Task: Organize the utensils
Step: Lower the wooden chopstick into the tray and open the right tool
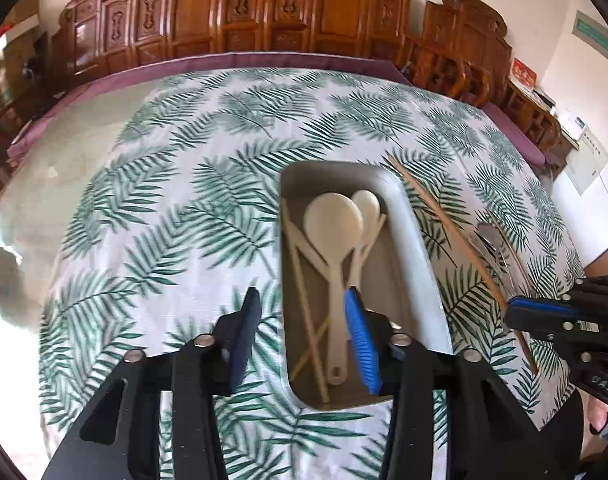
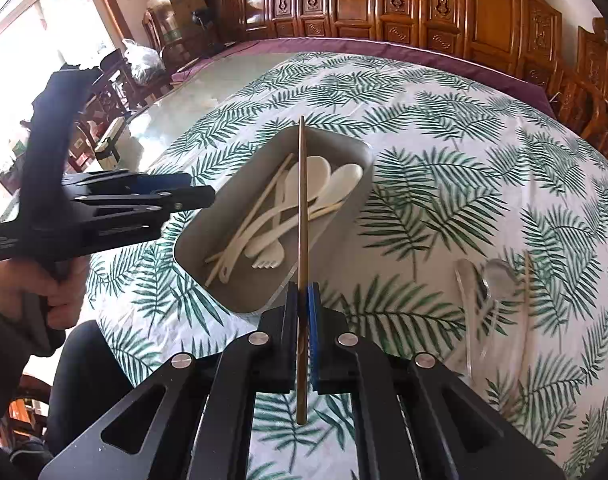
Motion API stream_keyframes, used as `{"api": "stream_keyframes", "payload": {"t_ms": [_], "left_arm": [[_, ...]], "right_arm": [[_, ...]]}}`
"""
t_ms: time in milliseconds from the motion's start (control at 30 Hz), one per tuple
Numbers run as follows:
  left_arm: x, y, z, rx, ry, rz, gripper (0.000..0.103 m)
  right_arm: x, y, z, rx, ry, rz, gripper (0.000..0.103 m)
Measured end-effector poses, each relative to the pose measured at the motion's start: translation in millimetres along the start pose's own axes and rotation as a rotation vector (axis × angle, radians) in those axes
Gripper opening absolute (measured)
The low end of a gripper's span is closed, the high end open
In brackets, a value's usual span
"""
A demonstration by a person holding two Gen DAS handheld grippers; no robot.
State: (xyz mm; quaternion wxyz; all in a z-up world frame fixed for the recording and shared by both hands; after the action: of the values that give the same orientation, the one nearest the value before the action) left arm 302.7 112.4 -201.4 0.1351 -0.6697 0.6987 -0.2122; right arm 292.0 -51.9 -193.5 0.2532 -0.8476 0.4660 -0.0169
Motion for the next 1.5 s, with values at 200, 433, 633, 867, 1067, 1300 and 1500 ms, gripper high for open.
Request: {"api": "stream_keyframes", "payload": {"t_ms": [200,433,633,867,1067,1300,1500], "left_arm": [[-22,0,-19,0.042,-0.024,-0.024,0.074],[-39,3,-35,0.079,-0.048,-0.042,0.086],[-47,6,-42,0.089,-0.062,-0.047,0.087],[-49,7,-49,0.101,-0.072,-0.038,0.087],[-50,8,-51,0.102,-0.074,-0.034,0.087],[-50,10,-53,0.101,-0.077,-0.035,0.087],[-49,11,-54,0.099,-0.078,-0.035,0.087]], "right_arm": [[-10,-12,15,-0.011,-0.015,0.012,0.006],[-18,-25,32,-0.026,-0.029,0.032,0.006],[-20,-35,48,-0.048,-0.048,0.07,0.006],[-17,-42,68,-0.093,-0.077,0.121,0.006],[-10,-45,78,-0.11,-0.098,0.179,0.006],[-6,-51,83,-0.099,-0.15,0.227,0.007],[-19,-57,79,-0.072,-0.16,0.164,0.011]]}}
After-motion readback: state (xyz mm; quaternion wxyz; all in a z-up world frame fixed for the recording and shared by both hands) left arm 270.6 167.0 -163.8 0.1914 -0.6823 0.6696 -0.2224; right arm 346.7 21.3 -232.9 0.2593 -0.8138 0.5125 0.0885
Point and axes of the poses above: each gripper's, at about its wrist camera, not at the fingertips, and z roughly the way its jaws point, x to its right, y to its underside, the point moved 4 cm from there along z, roughly the way its jaws point, and after that the axes turned 5 degrees about -x, right-handed, at the moved point
